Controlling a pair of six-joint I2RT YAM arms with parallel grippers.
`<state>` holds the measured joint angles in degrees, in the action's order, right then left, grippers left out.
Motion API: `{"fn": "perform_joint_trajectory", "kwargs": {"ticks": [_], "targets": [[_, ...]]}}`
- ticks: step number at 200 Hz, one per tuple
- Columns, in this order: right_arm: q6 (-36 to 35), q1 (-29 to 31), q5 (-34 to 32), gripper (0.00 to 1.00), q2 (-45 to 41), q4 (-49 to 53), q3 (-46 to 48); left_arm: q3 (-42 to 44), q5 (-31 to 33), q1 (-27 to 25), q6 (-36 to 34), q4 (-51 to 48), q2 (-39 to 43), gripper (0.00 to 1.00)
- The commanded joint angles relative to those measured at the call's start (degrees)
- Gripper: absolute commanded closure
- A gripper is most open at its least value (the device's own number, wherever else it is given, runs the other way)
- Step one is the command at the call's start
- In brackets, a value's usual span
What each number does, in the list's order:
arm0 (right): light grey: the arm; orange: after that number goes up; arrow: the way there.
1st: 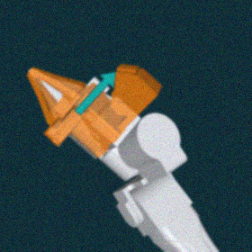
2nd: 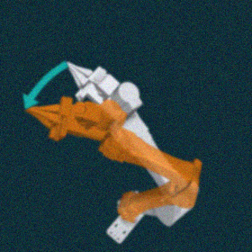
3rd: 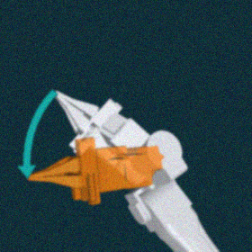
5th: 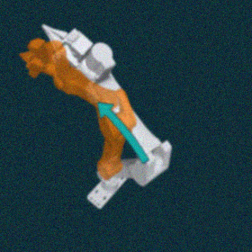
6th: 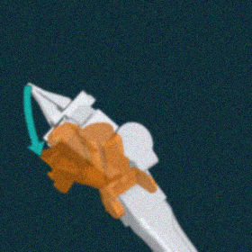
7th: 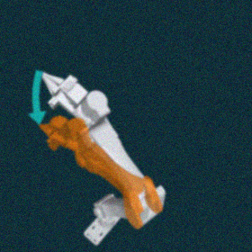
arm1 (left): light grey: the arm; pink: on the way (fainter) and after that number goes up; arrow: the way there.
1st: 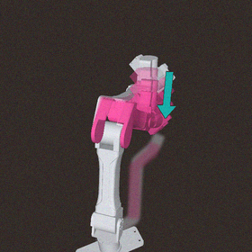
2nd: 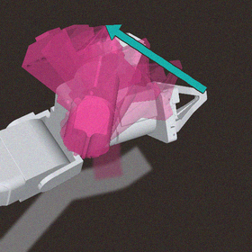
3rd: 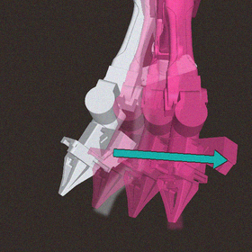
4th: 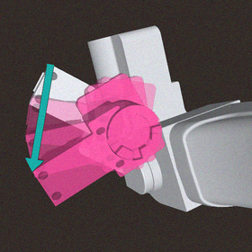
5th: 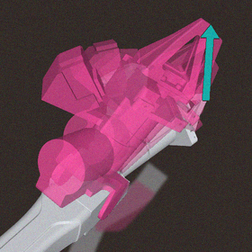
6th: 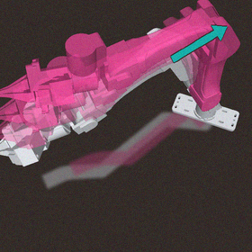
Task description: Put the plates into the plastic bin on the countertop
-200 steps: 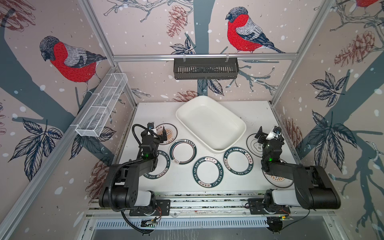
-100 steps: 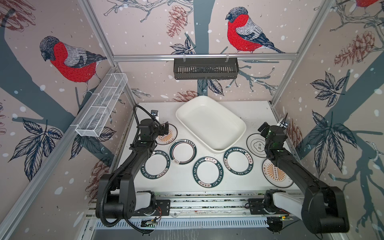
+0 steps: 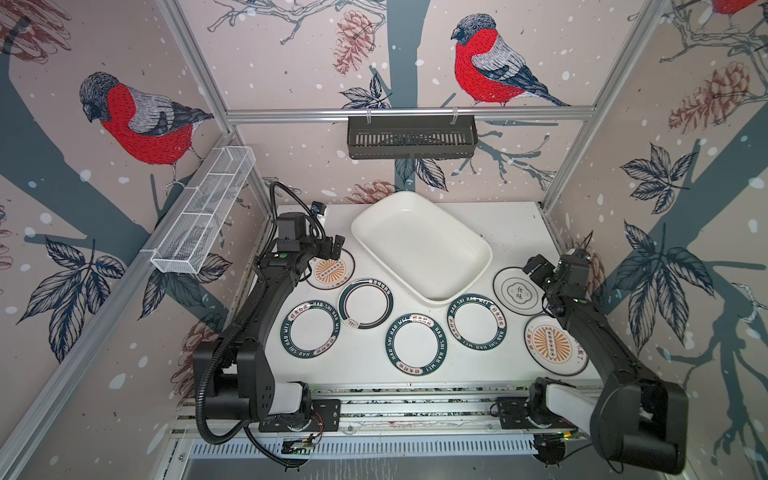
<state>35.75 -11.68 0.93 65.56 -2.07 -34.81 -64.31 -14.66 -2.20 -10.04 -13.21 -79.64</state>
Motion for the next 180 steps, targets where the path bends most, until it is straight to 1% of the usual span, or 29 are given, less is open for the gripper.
{"fn": "perform_joint_trajectory", "kwargs": {"ticks": [1, 10, 23, 34, 42, 58, 67, 107, 127, 152, 180], "targets": [[1.1, -2.7, 9.9, 0.0, 0.9, 3.2, -0.4, -2.4, -3.3, -0.3, -1.9, -5.2, -0.5, 0.02], [1.5, -3.2, 12.2, 0.0, 1.0, 5.0, -0.6, -2.8, -3.7, -0.4, -2.1, -5.6, -0.5, 0.02], [2.2, -3.2, 13.2, 0.0, 0.4, 6.7, -0.3, -3.0, -4.7, -0.5, -2.3, -6.0, -0.8, 0.02], [2.1, -3.2, 15.4, 0.0, -0.2, 6.8, 0.5, -3.8, -5.6, -0.9, -3.0, -7.2, -1.3, 0.02], [1.5, -3.2, 15.3, 0.0, -0.4, 8.2, 0.3, -4.8, -6.3, -1.2, -3.6, -8.3, -1.9, 0.02], [-0.4, -3.7, 12.4, 0.0, -0.6, 11.9, -1.6, -6.5, -7.3, -1.9, -3.8, -10.1, -2.9, 0.02], [-0.8, -4.0, 12.0, 0.0, -0.4, 12.6, -2.2, -7.2, -8.3, -2.2, -3.6, -10.8, -3.4, 0.02], [-1.1, -4.9, 15.1, 0.0, 2.1, 19.2, -6.0, -8.3, -12.4, -2.7, -3.4, -12.5, -3.7, 0.02], [-0.7, -4.7, 19.0, 0.01, 1.7, 20.2, -5.8, -8.9, -12.4, -2.8, -3.9, -13.0, -4.0, 0.02], [-0.1, -2.5, 21.8, 0.0, 0.8, 22.7, -4.6, -9.8, -11.9, -2.8, -3.2, -13.3, -4.2, 0.02], [2.2, 1.3, 21.8, 0.0, -2.4, 23.8, -1.9, -10.7, -12.3, -2.8, -2.7, -13.2, -4.5, 0.02]]}}
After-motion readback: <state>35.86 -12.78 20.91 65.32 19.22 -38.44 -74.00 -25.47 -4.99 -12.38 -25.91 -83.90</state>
